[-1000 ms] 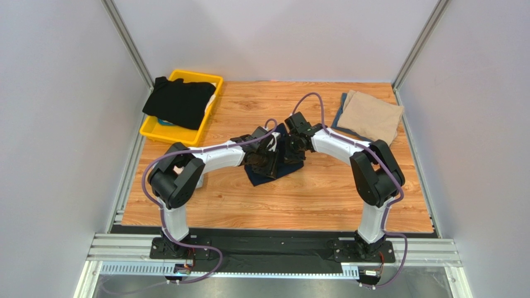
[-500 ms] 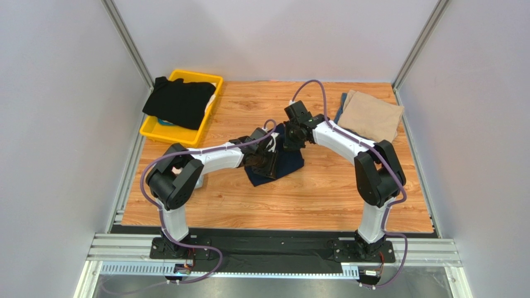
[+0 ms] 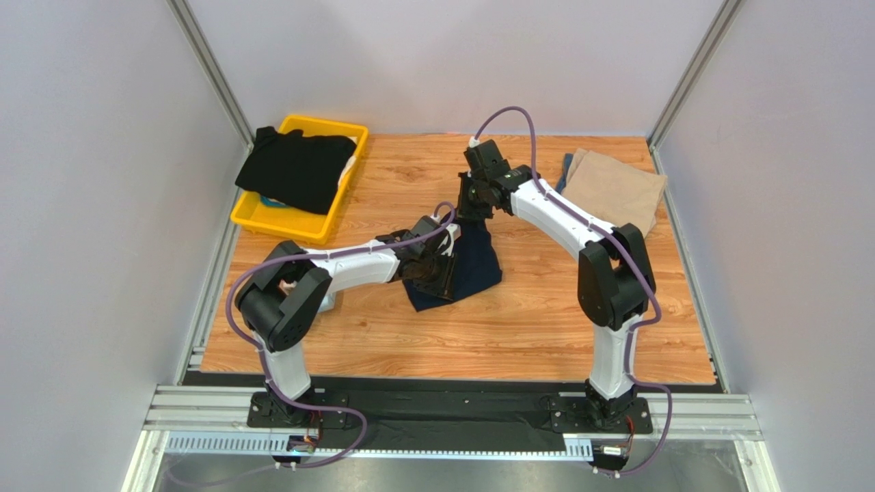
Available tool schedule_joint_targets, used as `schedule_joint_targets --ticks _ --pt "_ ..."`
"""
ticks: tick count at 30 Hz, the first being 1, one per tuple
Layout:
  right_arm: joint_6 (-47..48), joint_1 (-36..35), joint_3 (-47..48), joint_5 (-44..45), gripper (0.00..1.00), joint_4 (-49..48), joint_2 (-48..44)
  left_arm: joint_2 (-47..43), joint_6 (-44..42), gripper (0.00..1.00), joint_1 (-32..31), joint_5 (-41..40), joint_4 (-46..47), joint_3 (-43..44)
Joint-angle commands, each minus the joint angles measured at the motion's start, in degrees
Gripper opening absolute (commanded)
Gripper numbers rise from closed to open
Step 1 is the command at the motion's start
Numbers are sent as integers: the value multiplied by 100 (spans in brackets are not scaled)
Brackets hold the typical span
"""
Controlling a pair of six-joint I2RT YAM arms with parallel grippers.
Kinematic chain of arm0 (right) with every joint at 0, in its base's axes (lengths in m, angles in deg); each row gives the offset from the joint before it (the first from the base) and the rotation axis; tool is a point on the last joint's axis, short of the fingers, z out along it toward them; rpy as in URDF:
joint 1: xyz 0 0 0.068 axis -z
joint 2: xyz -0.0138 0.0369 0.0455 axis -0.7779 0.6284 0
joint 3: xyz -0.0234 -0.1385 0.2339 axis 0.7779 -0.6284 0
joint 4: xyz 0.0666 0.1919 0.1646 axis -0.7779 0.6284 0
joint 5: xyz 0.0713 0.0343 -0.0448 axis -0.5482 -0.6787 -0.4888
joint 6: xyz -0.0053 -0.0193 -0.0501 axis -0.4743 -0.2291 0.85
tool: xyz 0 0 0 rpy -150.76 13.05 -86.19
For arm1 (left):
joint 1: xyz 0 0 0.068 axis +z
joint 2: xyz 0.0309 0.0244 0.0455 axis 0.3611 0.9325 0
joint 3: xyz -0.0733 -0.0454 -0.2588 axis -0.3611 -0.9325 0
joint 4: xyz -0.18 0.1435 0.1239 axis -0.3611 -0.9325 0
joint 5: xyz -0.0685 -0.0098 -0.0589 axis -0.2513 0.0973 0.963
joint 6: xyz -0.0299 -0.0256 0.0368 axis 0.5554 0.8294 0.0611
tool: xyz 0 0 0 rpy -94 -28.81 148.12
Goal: Fold and stack the t-shirts
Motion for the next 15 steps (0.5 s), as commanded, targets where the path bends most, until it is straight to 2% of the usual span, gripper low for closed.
schedule_joint_targets --ticks 1,6,11,15 --pt "-46 49 452 -203 0 -39 266 109 -153 39 -110 -90 -752 -351" --pt "16 57 874 -414 0 101 600 -14 -206 38 -145 -37 -717 -465" --pt "-2 49 901 -834 1 137 785 -85 -250 38 -154 15 -621 -632" --pt "68 22 648 -1073 10 146 751 -172 -320 39 -154 33 -594 -650"
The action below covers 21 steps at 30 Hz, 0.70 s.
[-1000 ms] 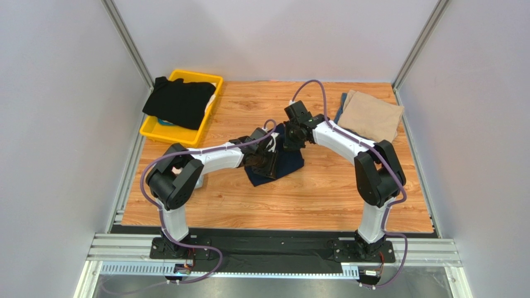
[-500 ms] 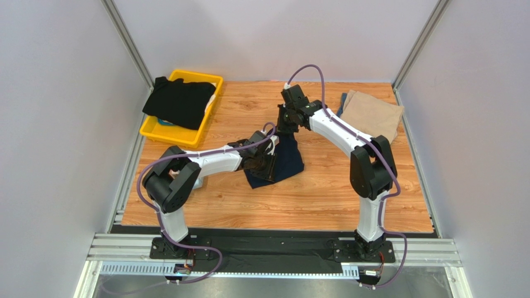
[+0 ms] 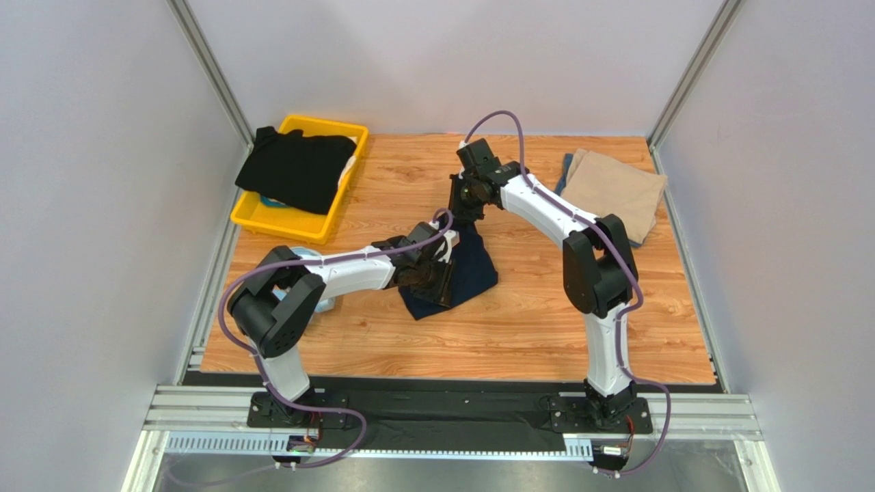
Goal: Fold and stack the t-shirts
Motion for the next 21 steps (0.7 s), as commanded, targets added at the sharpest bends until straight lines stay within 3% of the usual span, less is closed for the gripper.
schedule_joint_targets --ticks 1,4,10,16,21 --pt "79 -30 -55 -487 18 -75 -17 81 -243 40 -81 -48 -688 -283" --pt "185 -65 -292 -549 30 -93 -254 19 -288 47 -81 -39 -706 -212" --pt "229 39 -661 -409 41 -163 -1448 -437 -375 53 -73 -285 -978 86" --pt "448 329 -820 -102 42 -85 -2389 -1342 -454 54 146 -794 -1566 753" --pt "572 400 -1126 -100 41 74 -2443 -1730 -489 56 709 -1120 -2032 1447"
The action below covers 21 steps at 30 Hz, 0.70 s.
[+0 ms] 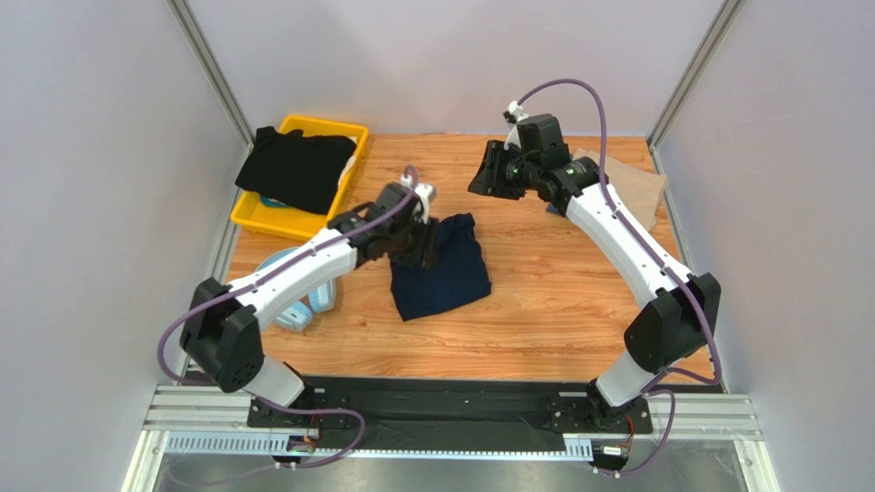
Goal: Fold and stack the t-shirts
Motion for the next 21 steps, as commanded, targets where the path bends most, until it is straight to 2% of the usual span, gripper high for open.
schedule_joint_targets --ticks 1,5,9,12,21 --pt "192 35 -358 -85 41 74 151 -403 -279 56 410 -447 -485 729" --pt "25 9 -1025 -271 40 -347 222 -149 -430 56 445 -553 -670 1125" --pt "-37 -52 -1334 -315 39 -497 433 203 -333 55 454 8 -609 1310" --pt "-28 -114 -1510 -298 39 -620 564 326 -176 53 402 290 -373 1196" --pt "-116 -202 -1616 -386 37 -901 1109 616 -87 52 261 414 -3 862"
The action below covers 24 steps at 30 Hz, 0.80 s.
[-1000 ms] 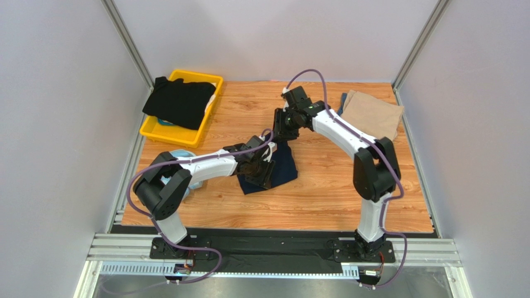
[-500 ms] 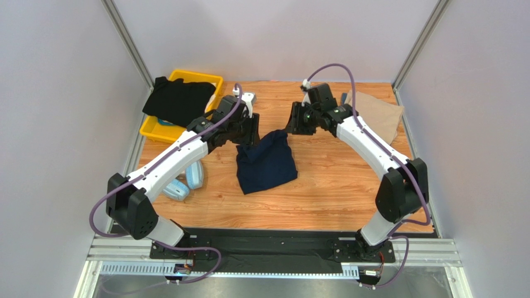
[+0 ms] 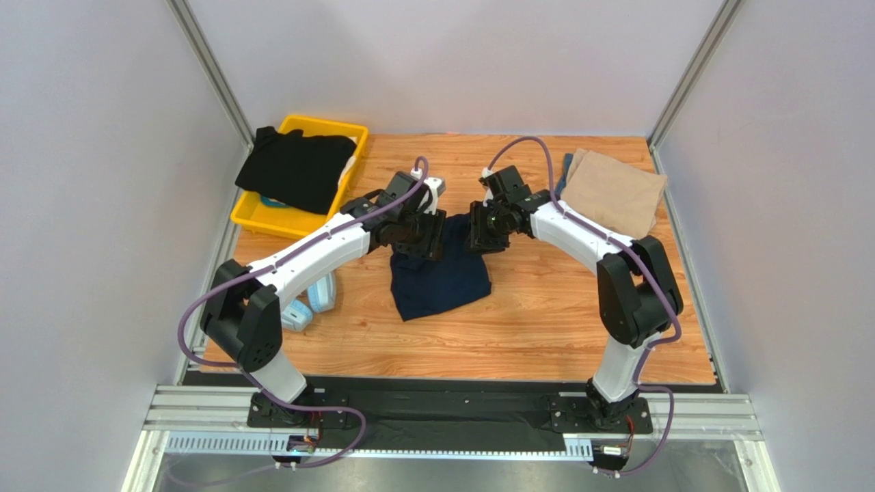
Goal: Fold and stack the t-shirts
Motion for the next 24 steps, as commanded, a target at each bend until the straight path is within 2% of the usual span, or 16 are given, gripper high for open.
schedule_joint_targets --ticks 1,13,19,24 --pt "-81 -62 -5 -119 37 -403 296 142 75 52 -56 246 310 -56" --pt "-90 -97 4 -119 36 -464 728 923 22 51 -232 203 679 -91" --pt "-46 -106 -84 -75 36 -482 903 1179 -136 50 -223 -553 688 40" --pt "-20 -97 -163 -58 33 -517 991 1214 -171 51 -22 -809 759 199"
